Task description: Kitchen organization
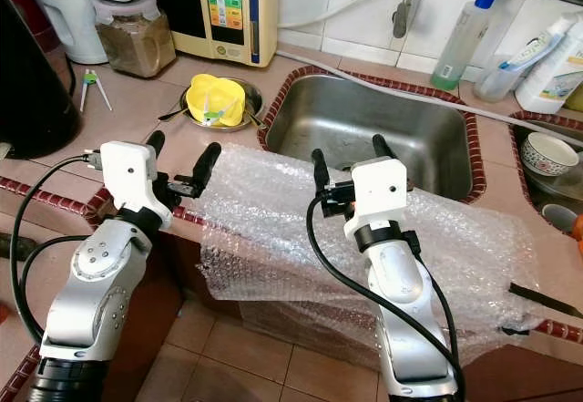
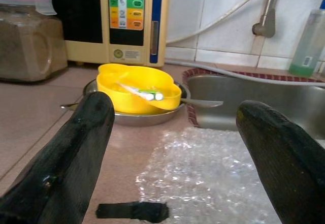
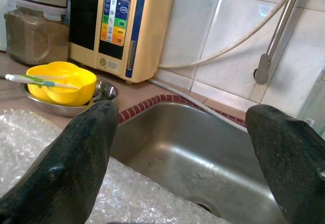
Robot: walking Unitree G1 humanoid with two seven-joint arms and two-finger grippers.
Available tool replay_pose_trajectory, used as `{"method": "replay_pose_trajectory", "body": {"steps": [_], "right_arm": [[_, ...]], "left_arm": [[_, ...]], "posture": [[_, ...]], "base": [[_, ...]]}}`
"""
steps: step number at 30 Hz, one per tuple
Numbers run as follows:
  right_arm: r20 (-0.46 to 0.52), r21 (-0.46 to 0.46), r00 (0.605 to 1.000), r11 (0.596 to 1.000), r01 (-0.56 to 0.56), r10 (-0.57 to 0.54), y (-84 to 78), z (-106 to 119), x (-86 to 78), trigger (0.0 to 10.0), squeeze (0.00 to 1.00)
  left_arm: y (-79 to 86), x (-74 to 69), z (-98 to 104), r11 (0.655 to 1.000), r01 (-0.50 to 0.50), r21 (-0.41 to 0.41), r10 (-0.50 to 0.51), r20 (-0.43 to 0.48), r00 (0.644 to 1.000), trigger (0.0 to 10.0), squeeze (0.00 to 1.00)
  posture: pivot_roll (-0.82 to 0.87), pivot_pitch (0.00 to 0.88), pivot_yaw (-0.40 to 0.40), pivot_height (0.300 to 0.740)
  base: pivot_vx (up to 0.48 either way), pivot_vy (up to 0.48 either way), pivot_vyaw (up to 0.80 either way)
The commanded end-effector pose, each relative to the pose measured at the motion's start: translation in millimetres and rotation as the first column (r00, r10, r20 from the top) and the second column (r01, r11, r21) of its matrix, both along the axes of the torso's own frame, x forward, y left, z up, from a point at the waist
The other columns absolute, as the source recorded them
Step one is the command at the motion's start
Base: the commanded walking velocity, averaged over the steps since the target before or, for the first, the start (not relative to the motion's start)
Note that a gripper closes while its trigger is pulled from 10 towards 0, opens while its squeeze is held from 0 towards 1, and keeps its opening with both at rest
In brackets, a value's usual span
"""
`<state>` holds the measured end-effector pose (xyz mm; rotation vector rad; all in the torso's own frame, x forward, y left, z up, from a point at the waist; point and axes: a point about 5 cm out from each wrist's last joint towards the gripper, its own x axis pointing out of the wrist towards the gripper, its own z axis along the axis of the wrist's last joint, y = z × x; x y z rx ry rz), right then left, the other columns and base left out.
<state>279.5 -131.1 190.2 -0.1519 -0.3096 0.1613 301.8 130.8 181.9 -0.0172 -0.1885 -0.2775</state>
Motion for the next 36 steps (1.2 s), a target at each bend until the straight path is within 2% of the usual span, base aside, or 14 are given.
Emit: {"method": "replay_pose_trajectory", "body": {"steps": [1, 25, 36], "right_arm": [[0.015, -0.001, 1.0, 1.0, -0.001, 0.001, -1.6, 2.3, -2.6, 10.0, 0.0], [0.004, 0.003, 1.0, 1.0, 0.007, -0.007, -1.9, -1.4, -3.2, 10.0, 0.0], [0.0, 0.005, 1.0, 1.0, 0.007, -0.007, -1.2, -3.1, -4.0, 10.0, 0.0]], "left_arm": [[-1.6, -2.9, 3.0, 1.0, 0.016, 0.001, -0.016, 0.017, 1.0, 10.0, 0.0], [-3.6, -4.5, 0.2, 0.999, 0.031, -0.009, -0.031, -0.003, 1.0, 10.0, 0.0], [-1.2, -4.9, -2.5, 1.0, 0.006, -0.008, -0.006, -0.019, 1.0, 10.0, 0.0]], "posture": [[0.01, 0.105, -0.029, 0.74], [0.01, 0.117, -0.025, 0.74], [0.01, 0.121, -0.023, 0.74]], "base": [[0.262, 0.0, 0.0], [0.287, 0.0, 0.0], [0.0, 0.0, 0.0]]}}
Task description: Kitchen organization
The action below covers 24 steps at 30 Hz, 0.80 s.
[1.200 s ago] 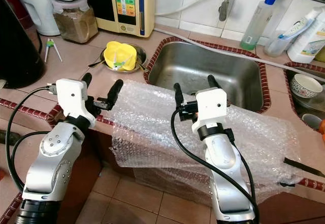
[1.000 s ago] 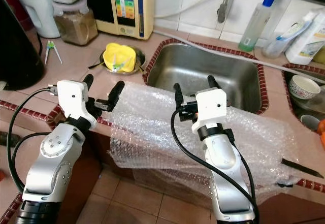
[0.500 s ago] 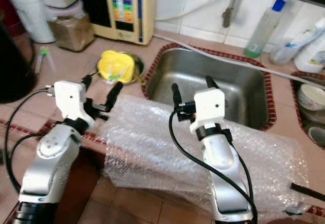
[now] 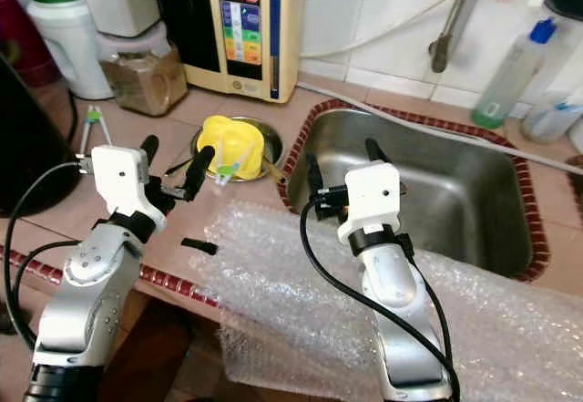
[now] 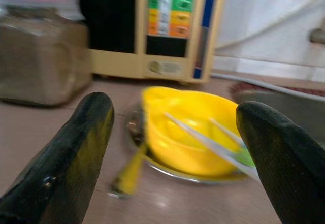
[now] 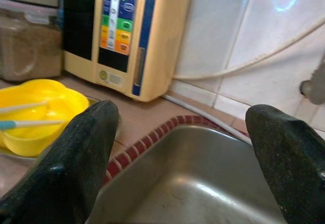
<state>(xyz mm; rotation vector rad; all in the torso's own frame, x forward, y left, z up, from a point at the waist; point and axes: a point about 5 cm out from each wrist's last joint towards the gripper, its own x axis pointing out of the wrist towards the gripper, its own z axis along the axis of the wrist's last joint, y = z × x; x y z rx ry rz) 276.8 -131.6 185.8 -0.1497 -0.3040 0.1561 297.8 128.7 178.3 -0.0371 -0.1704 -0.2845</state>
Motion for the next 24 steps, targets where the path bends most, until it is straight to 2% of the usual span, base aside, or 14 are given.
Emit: {"method": "replay_pose_trajectory", "body": {"steps": [1, 7, 24], "right_arm": [[0.005, 0.002, 1.0, 1.0, 0.002, -0.002, -0.7, 1.4, -1.3, 10.0, 0.0], [0.006, 0.001, 1.0, 1.0, 0.004, -0.004, -0.4, 1.3, -2.0, 10.0, 0.0], [0.0, 0.0, 1.0, 1.0, 0.005, -0.005, -1.2, 0.4, -2.6, 10.0, 0.0]], "left_arm": [[1.0, -0.8, 1.3, 1.0, -0.002, 0.012, 0.002, 0.002, 1.0, 10.0, 0.0], [-1.2, -0.7, 2.5, 1.0, 0.002, 0.028, -0.002, 0.016, 1.0, 10.0, 0.0], [-0.5, 0.1, 0.0, 1.0, -0.005, 0.022, 0.005, -0.004, 1.0, 10.0, 0.0]], "posture": [[0.01, 0.121, -0.023, 0.74], [0.01, 0.124, -0.023, 0.74], [0.01, 0.131, -0.024, 0.74]], "base": [[0.0, 0.0, 0.0], [0.0, 0.0, 0.0], [0.0, -0.467, 0.0]]}}
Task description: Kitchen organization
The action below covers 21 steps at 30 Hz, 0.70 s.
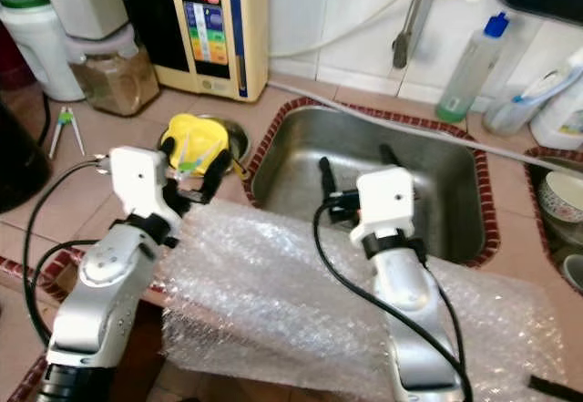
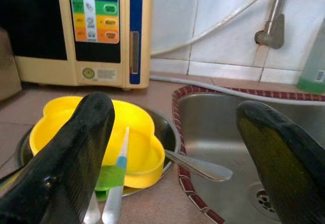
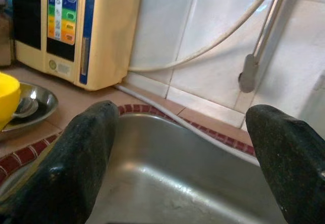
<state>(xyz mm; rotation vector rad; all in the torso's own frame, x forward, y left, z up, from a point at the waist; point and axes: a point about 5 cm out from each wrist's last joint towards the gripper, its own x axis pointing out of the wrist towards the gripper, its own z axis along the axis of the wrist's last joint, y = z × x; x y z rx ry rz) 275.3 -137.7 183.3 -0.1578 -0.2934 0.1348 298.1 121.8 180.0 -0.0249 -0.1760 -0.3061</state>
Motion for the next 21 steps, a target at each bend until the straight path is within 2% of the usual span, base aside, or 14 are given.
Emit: {"method": "replay_pose_trajectory", "body": {"steps": [1, 4, 11, 13, 16, 21], "right_arm": [[0.008, 0.005, 1.0, 1.0, -0.019, 0.019, 5.0, 3, -1.1, 10.0, 0.0], [0.008, 0.006, 1.0, 1.0, -0.019, 0.019, 5.1, 3, -1.1, 10.0, 0.0], [0.003, 0.014, 0.999, 0.999, -0.038, 0.038, 7.3, 2, -2.3, 10.0, 0.0], [-0.016, 0.066, 0.996, 0.994, -0.084, 0.085, 12.4, 2, -3.2, 10.0, 0.0], [-0.016, 0.099, 0.993, 0.988, -0.119, 0.121, 16.8, 5, -4.0, 10.0, 0.0], [-0.019, 0.082, 0.985, 0.982, -0.17, 0.172, 26.0, 9, -5.1, 10.0, 0.0]], "left_arm": [[6.6, -0.2, -2, 1.0, -0.027, 0.009, 0.027, -0.012, 1.0, 10.0, 0.0], [7.5, -0.1, -2, 0.999, -0.035, 0.008, 0.035, -0.013, 0.999, 10.0, 0.0], [19.0, 1.3, -1, 0.989, -0.144, 0.035, 0.144, 0.012, 0.989, 10.0, 0.0], [21.7, 2.4, -1, 0.986, -0.166, 0.032, 0.165, 0.014, 0.986, 10.0, 0.0], [22.3, 3.6, -1, 0.985, -0.169, 0.033, 0.169, 0.012, 0.986, 10.0, 0.0], [24.9, 7.1, -1, 0.981, -0.192, 0.04, 0.192, 0.023, 0.981, 10.0, 0.0]], "posture": [[0.01, 0.131, -0.024, 0.74], [0.01, 0.131, -0.024, 0.74], [0.01, 0.128, -0.024, 0.74], [0.01, 0.122, -0.027, 0.74], [0.01, 0.122, -0.028, 0.74], [0.01, 0.122, -0.026, 0.74]], "base": [[0.0, -0.465, 0.0], [0.0, -0.405, 0.0], [0.0, 0.0, 0.0], [0.0, 0.0, 0.0], [0.0, 0.0, 0.0], [0.0, 0.0, 0.0]]}}
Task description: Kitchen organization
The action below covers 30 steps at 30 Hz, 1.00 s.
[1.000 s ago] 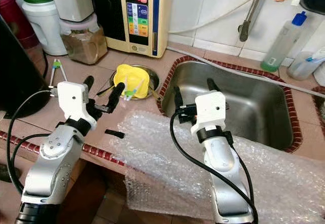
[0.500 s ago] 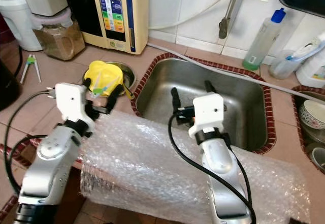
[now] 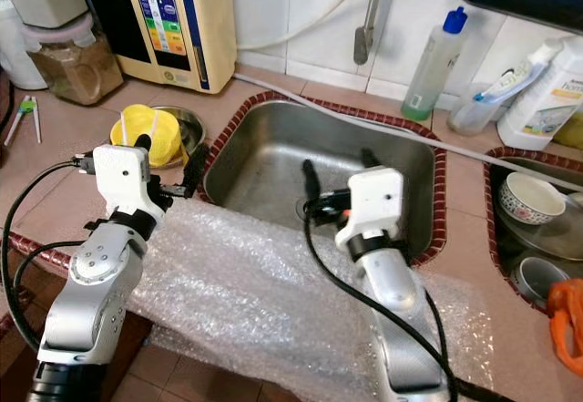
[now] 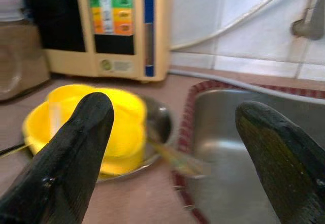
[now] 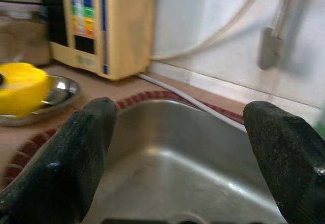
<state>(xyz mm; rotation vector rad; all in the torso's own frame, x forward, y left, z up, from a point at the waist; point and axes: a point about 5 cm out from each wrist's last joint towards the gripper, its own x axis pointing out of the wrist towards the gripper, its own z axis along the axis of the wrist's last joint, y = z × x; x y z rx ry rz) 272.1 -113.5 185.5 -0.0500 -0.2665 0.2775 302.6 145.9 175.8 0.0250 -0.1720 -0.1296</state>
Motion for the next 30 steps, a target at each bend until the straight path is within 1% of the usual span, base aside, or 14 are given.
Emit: {"method": "replay_pose_trajectory", "body": {"steps": [1, 7, 8, 9, 10, 12, 16, 17, 18, 21, 22, 23, 25, 30], "right_arm": [[0.016, -0.005, 1.0, 1.0, -0.018, 0.018, 2.2, 6, -2.0, 10.0, 0.0], [0.007, -0.005, 0.998, 0.998, -0.058, 0.058, 8.2, 6, -2.8, 10.0, 0.0], [0.009, -0.006, 0.998, 0.998, -0.065, 0.065, 9.3, 7, -2.7, 10.0, 0.0], [0.011, -0.007, 0.997, 0.997, -0.074, 0.074, 10.6, 8, -2.4, 10.0, 0.0], [0.011, 0.0, 0.997, 0.997, -0.08, 0.08, 11.4, 9, -1.7, 10.0, 0.0], [0.016, -0.001, 0.995, 0.995, -0.103, 0.103, 13.8, 12, -1.0, 10.0, 0.0], [-0.001, -0.009, 0.989, 0.989, -0.151, 0.151, 18.6, 12, -2.6, 10.0, 0.0], [-0.02, 0.024, 0.976, 0.976, -0.217, 0.217, 24.6, 11, -5.7, 10.0, 0.0], [-0.028, 0.04, 0.969, 0.969, -0.245, 0.246, 26.9, 10, -7.9, 10.0, 0.0], [-0.04, 0.05, 0.961, 0.961, -0.273, 0.275, 29.5, 9, -11.2, 10.0, 0.0], [-0.047, 0.058, 0.956, 0.956, -0.288, 0.291, 30.9, 8, -12.5, 10.0, 0.0], [-0.06, 0.06, 0.945, 0.946, -0.318, 0.321, 33.8, 6, -14.8, 10.0, 0.0], [-0.06, 0.06, 0.945, 0.946, -0.318, 0.321, 33.8, 6, -14.8, 10.0, 0.0], [-0.084, 0.064, 0.93, 0.933, -0.354, 0.359, 36.0, 4, -17.3, 10.0, 0.0]], "left_arm": [[1.3, 3.6, 5, 1.0, -0.018, 0.01, 0.017, 0.024, 1.0, 10.0, 0.0], [2.3, 3.8, 17, 0.998, -0.023, 0.057, 0.017, 0.099, 0.995, 10.0, 0.0], [3.2, 3.2, 18, 0.997, -0.03, 0.064, 0.023, 0.111, 0.993, 10.0, 0.2], [3.8, 2.1, 19, 0.998, -0.031, 0.063, 0.023, 0.125, 0.992, 10.0, 0.48], [4.8, 1.8, 19, 0.997, -0.039, 0.062, 0.031, 0.126, 0.992, 10.0, 1.0], [5.1, 1.1, 18, 1.0, -0.015, 0.027, 0.012, 0.124, 0.992, 10.0, 1.0], [7.7, 2.0, 13, 0.999, -0.043, 0.012, 0.042, 0.099, 0.994, 10.0, 1.0], [8.3, 2.2, 11, 0.999, -0.05, 0.013, 0.049, 0.09, 0.995, 10.0, 1.0], [8.8, 2.6, 9, 0.998, -0.057, 0.008, 0.056, 0.075, 0.996, 10.0, 1.0], [9.1, 3.5, 5, 0.998, -0.061, 0.009, 0.06, 0.053, 0.997, 10.0, 1.0], [9.3, 3.9, 4, 0.998, -0.059, 0.003, 0.059, 0.042, 0.997, 10.0, 0.13], [10.2, 4.9, -1, 0.998, -0.061, -0.005, 0.061, 0.021, 0.998, 10.0, 0.0], [10.2, 4.9, -1, 0.998, -0.061, -0.005, 0.061, 0.021, 0.998, 10.0, 0.0], [15.2, 7.7, -11, 0.996, -0.088, -0.021, 0.088, -0.03, 0.996, 10.0, 0.0]], "posture": [[0.01, 0.121, -0.025, 0.74], [0.01, 0.123, -0.014, 0.74], [0.01, 0.123, -0.01, 0.74], [0.01, 0.123, -0.01, 0.74], [0.01, 0.125, -0.009, 0.74], [0.01, 0.125, -0.01, 0.74], [0.01, 0.127, -0.016, 0.74], [0.01, 0.131, -0.016, 0.74], [0.01, 0.129, -0.016, 0.74], [0.01, 0.125, -0.018, 0.74], [0.01, 0.124, -0.019, 0.74], [0.01, 0.122, -0.019, 0.74], [0.01, 0.122, -0.019, 0.74], [0.0, 0.12, -0.023, 0.74]], "base": [[0.0, 0.0, 0.0], [0.0, 0.0, 0.0], [0.0, 0.0, 0.0], [0.0, 0.0, 0.0], [0.0, 0.0, 0.0], [0.0, 0.0, 0.0], [0.0, 0.0, 0.0], [0.0, 0.0, 0.0], [0.0, 0.0, 0.0], [0.0, 0.0, 0.0], [0.0, 0.0, 0.0], [0.0, 0.0, 0.0], [0.0, 0.0, 0.0], [0.0, 0.0, 0.0]]}}
